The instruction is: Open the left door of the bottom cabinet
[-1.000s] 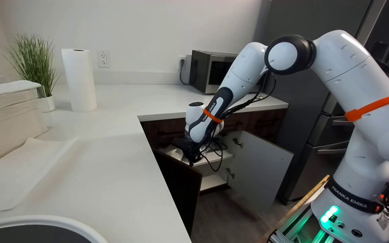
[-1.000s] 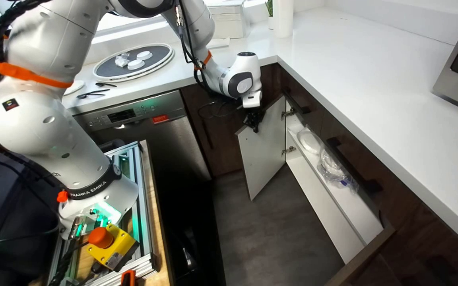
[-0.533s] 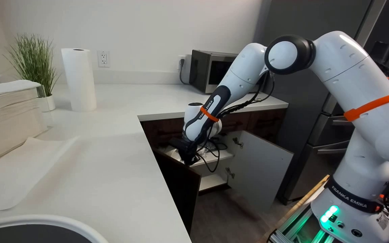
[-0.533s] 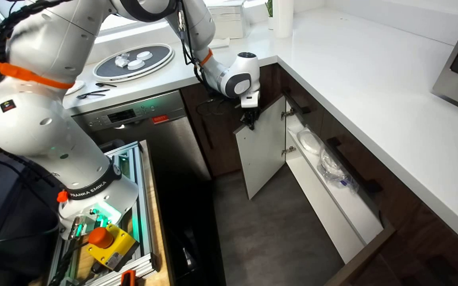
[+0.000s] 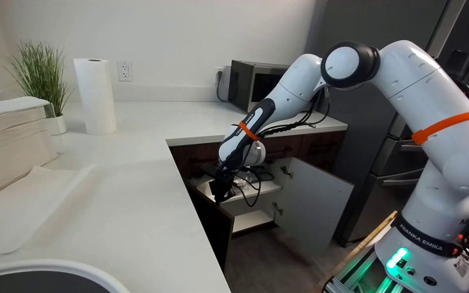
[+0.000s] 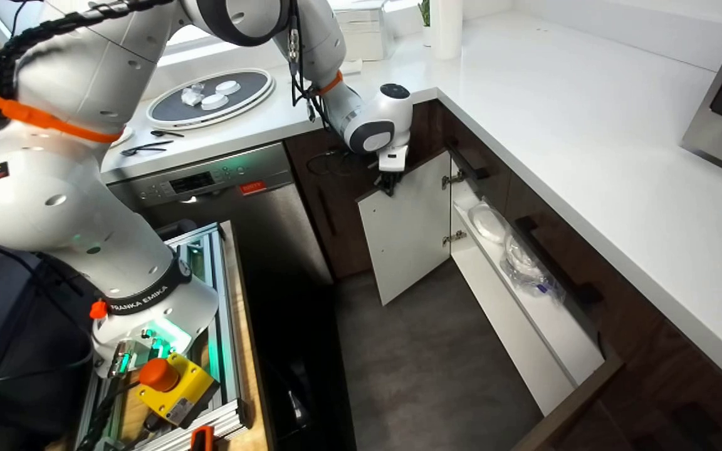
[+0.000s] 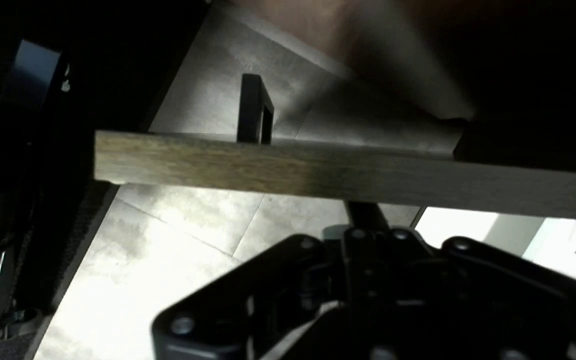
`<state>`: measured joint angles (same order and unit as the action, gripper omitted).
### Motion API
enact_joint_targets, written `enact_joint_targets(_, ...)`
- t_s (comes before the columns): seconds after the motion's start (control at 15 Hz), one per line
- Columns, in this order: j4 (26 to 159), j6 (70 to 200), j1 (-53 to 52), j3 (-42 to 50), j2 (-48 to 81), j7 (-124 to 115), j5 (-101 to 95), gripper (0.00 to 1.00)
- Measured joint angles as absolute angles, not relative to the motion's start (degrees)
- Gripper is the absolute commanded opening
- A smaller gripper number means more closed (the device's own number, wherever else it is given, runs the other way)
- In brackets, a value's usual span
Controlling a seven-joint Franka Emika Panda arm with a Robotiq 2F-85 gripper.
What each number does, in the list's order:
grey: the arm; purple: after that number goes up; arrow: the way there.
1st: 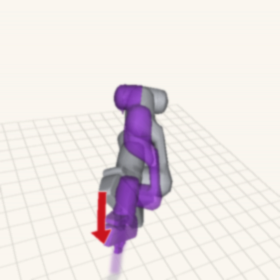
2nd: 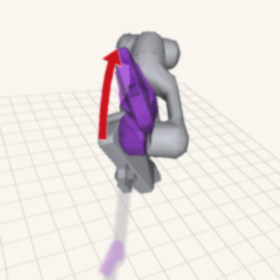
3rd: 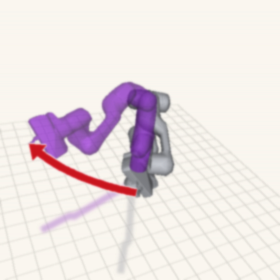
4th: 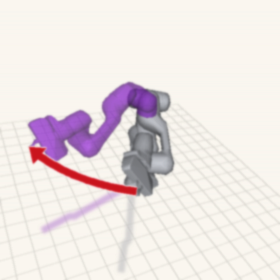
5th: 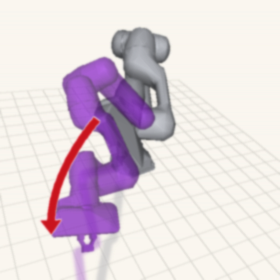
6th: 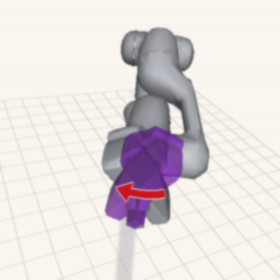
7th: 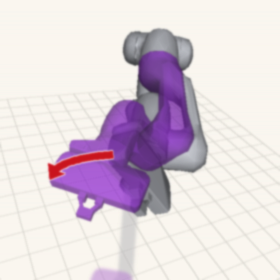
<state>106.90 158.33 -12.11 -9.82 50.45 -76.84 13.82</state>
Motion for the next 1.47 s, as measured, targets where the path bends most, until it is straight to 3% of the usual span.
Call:
enact_joint_targets(0.67, 99.1, 161.0, -2.0, -22.9, 59.5, -58.5, 30.1, 0.00)
enact_joint_targets(0.73, 98.2, 161.0, -1.8, -23.2, 60.3, -57.4, 31.0, 0.26)
enact_joint_targets(0.8, 97.5, 160.9, -1.9, -23.2, 60.9, -56.7, 31.2, 0.28)
enact_joint_targets(0.93, 97.5, 160.2, -4.1, -19.8, 60.4, -56.7, 30.4, 0.40)
enact_joint_targets(1.47, 103.9, 140.3, -13.3, -3.6, 43.7, -57.2, 17.4, 0.99)
